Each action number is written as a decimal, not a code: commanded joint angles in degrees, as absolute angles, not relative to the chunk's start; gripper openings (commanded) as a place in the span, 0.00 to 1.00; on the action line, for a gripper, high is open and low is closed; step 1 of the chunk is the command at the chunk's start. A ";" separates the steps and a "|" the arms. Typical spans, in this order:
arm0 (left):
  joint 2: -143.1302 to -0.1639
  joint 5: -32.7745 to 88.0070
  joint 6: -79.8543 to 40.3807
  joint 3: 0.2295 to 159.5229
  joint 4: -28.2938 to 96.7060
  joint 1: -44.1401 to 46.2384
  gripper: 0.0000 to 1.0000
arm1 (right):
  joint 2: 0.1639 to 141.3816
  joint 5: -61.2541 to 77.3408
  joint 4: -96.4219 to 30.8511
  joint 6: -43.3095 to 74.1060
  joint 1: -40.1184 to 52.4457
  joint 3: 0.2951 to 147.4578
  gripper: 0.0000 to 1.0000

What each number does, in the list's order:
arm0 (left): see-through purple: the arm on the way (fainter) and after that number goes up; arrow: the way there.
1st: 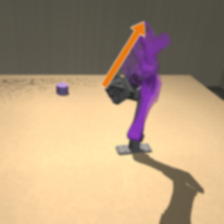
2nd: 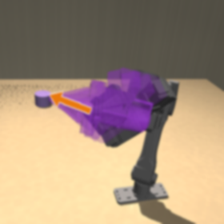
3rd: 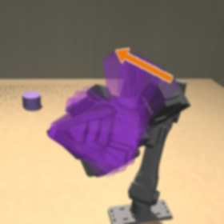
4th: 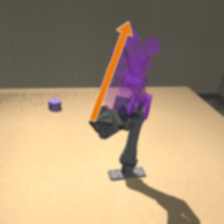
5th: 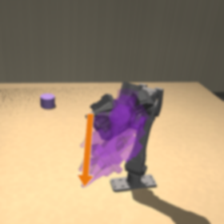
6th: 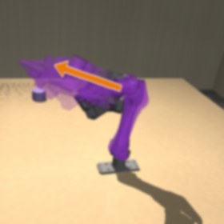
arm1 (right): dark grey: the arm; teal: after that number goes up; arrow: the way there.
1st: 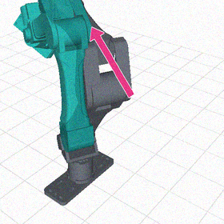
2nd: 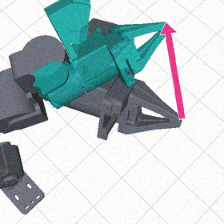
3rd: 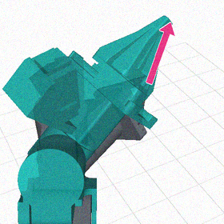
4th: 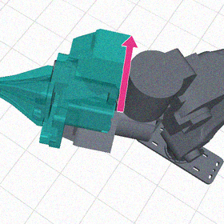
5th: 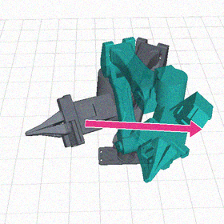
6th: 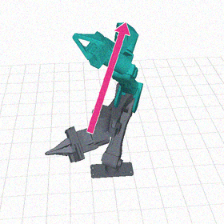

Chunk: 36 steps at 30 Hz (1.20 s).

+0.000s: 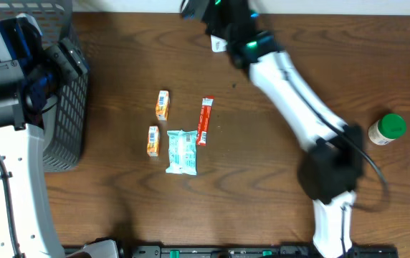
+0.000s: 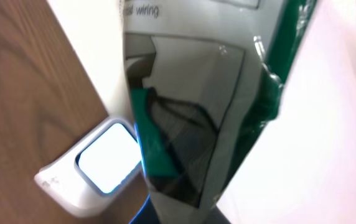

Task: Scan the item barcode
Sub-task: 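Carry the gloves pack right and lay it down near the jar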

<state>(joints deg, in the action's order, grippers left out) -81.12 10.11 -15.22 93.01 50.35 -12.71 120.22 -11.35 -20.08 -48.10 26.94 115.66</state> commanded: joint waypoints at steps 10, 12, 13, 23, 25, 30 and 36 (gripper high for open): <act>-81.23 9.58 -15.73 92.97 50.33 -12.84 0.82 | 103.55 10.76 -63.68 -15.64 10.90 116.51 0.01; -81.23 9.58 -15.73 92.97 50.33 -12.84 0.82 | 104.18 14.63 -70.70 -15.66 7.73 116.29 0.01; -81.23 9.58 -15.73 92.97 50.33 -12.84 0.82 | 104.51 16.16 -73.76 -15.66 6.17 115.87 0.01; -81.23 9.58 -15.73 92.97 50.33 -12.84 0.82 | 105.34 15.07 -74.22 -17.76 -2.92 95.39 0.01; -81.23 9.58 -15.73 92.97 50.33 -12.84 0.82 | 105.34 12.58 -69.54 -16.53 -4.27 90.54 0.01; -81.23 9.56 -15.73 92.97 50.33 -12.84 0.82 | 105.34 3.40 -57.43 -12.43 -6.76 79.55 0.01; -81.23 9.58 -15.73 92.97 50.33 -12.84 0.82 | 105.34 -2.57 -51.40 -12.40 -7.75 74.65 0.30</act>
<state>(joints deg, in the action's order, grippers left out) -81.12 10.11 -15.22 93.01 50.35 -12.71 105.49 1.98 -52.14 -13.19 -7.35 75.48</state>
